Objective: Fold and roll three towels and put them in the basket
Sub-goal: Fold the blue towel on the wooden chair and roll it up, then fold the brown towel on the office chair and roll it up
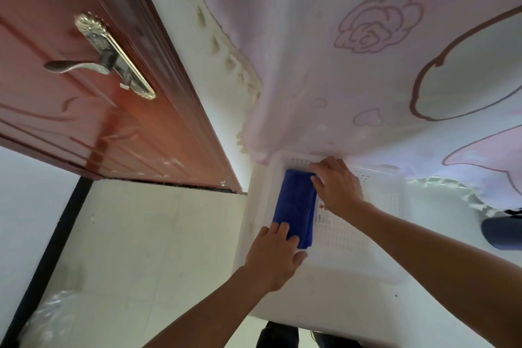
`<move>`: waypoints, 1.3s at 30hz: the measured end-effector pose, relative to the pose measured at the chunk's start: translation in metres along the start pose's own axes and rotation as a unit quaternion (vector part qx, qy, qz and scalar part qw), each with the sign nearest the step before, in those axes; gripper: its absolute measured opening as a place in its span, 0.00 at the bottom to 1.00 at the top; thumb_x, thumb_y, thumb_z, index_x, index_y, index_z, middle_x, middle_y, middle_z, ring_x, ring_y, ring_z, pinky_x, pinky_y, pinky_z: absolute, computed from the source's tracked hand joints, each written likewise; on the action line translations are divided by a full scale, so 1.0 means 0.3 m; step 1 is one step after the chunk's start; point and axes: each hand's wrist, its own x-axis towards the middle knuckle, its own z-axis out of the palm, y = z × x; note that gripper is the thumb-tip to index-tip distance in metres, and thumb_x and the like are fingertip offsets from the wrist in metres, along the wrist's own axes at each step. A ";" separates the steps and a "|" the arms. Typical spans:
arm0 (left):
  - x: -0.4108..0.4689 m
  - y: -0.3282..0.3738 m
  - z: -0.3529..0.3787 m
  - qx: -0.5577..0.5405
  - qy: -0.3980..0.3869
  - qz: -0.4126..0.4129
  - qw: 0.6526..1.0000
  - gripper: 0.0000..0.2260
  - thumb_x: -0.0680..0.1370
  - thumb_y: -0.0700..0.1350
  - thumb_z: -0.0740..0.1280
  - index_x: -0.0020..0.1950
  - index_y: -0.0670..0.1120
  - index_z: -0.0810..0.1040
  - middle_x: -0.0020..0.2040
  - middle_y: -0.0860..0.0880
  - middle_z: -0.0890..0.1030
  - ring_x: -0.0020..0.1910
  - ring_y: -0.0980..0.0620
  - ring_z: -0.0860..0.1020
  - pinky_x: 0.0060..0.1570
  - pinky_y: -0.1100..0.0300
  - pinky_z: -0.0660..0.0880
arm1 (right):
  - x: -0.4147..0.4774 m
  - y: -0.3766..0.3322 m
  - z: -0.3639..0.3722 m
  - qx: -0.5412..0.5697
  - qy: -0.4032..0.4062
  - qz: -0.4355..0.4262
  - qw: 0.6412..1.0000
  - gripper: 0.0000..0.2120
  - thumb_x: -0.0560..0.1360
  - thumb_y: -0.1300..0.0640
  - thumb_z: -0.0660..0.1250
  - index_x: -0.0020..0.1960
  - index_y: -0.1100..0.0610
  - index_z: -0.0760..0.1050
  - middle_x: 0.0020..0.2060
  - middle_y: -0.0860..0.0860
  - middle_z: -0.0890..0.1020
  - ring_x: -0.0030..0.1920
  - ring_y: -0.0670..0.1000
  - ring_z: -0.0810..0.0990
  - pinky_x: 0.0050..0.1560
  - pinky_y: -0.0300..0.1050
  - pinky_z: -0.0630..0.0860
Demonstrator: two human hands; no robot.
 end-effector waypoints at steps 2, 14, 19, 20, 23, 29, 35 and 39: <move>0.001 0.001 0.012 0.015 -0.030 0.003 0.999 0.23 0.82 0.60 0.47 0.69 0.48 0.68 0.70 0.45 0.67 0.67 0.44 0.66 0.68 0.49 0.62 | -0.005 -0.007 0.009 0.002 -0.055 -0.047 0.997 0.17 0.80 0.57 0.58 0.69 0.50 0.70 0.62 0.51 0.72 0.62 0.54 0.71 0.53 0.51 0.76; 0.036 0.032 0.015 0.030 -0.092 -0.019 0.995 0.32 0.79 0.65 0.43 0.74 0.47 0.64 0.71 0.43 0.65 0.68 0.42 0.64 0.67 0.48 0.61 | 0.051 0.024 0.131 0.014 -0.181 -0.067 0.981 0.22 0.78 0.63 0.60 0.69 0.47 0.69 0.63 0.51 0.68 0.62 0.55 0.68 0.58 0.50 0.71; -0.057 0.089 0.016 -0.008 -0.005 -0.051 0.999 0.23 0.82 0.59 0.49 0.68 0.47 0.70 0.68 0.45 0.70 0.66 0.45 0.68 0.68 0.50 0.63 | 0.060 0.015 0.047 0.033 -0.223 -0.085 0.971 0.27 0.75 0.65 0.58 0.71 0.45 0.69 0.67 0.51 0.72 0.63 0.56 0.73 0.59 0.49 0.73; -0.092 0.100 0.022 -0.019 0.023 -0.054 0.998 0.22 0.81 0.57 0.50 0.66 0.47 0.72 0.67 0.45 0.72 0.66 0.46 0.70 0.68 0.51 0.64 | 0.060 0.014 0.021 0.039 -0.209 -0.083 0.974 0.25 0.76 0.64 0.57 0.70 0.46 0.69 0.67 0.52 0.74 0.62 0.57 0.75 0.59 0.50 0.74; -0.220 0.129 0.045 -0.039 0.147 -0.106 0.983 0.19 0.78 0.54 0.53 0.57 0.49 0.79 0.58 0.48 0.79 0.55 0.48 0.78 0.57 0.55 0.74 | 0.036 -0.010 -0.064 0.020 -0.132 -0.100 0.986 0.19 0.79 0.59 0.56 0.68 0.49 0.73 0.61 0.54 0.79 0.58 0.57 0.78 0.58 0.51 0.75; -0.515 0.117 0.120 -0.114 0.127 -0.334 0.927 0.16 0.81 0.52 0.55 0.67 0.51 0.70 0.61 0.51 0.75 0.61 0.49 0.74 0.60 0.55 0.69 | -0.135 -0.256 -0.157 0.017 -0.092 -0.265 0.960 0.16 0.79 0.58 0.58 0.65 0.51 0.73 0.52 0.52 0.82 0.49 0.55 0.79 0.51 0.50 0.75; -1.046 0.223 0.332 -0.141 0.131 -0.511 0.838 0.16 0.80 0.52 0.56 0.65 0.49 0.72 0.61 0.49 0.77 0.60 0.47 0.76 0.57 0.54 0.71 | -0.584 -0.676 -0.065 -0.043 -0.163 -0.488 0.856 0.18 0.77 0.57 0.59 0.65 0.51 0.73 0.58 0.52 0.79 0.57 0.56 0.77 0.51 0.44 0.71; -1.409 0.322 0.476 -0.161 0.147 -0.610 0.762 0.15 0.80 0.52 0.57 0.64 0.49 0.73 0.60 0.48 0.78 0.58 0.45 0.77 0.54 0.53 0.73 | -0.942 -0.928 0.015 -0.070 -0.186 -0.621 0.758 0.18 0.78 0.56 0.58 0.67 0.50 0.71 0.60 0.52 0.76 0.57 0.56 0.78 0.54 0.46 0.71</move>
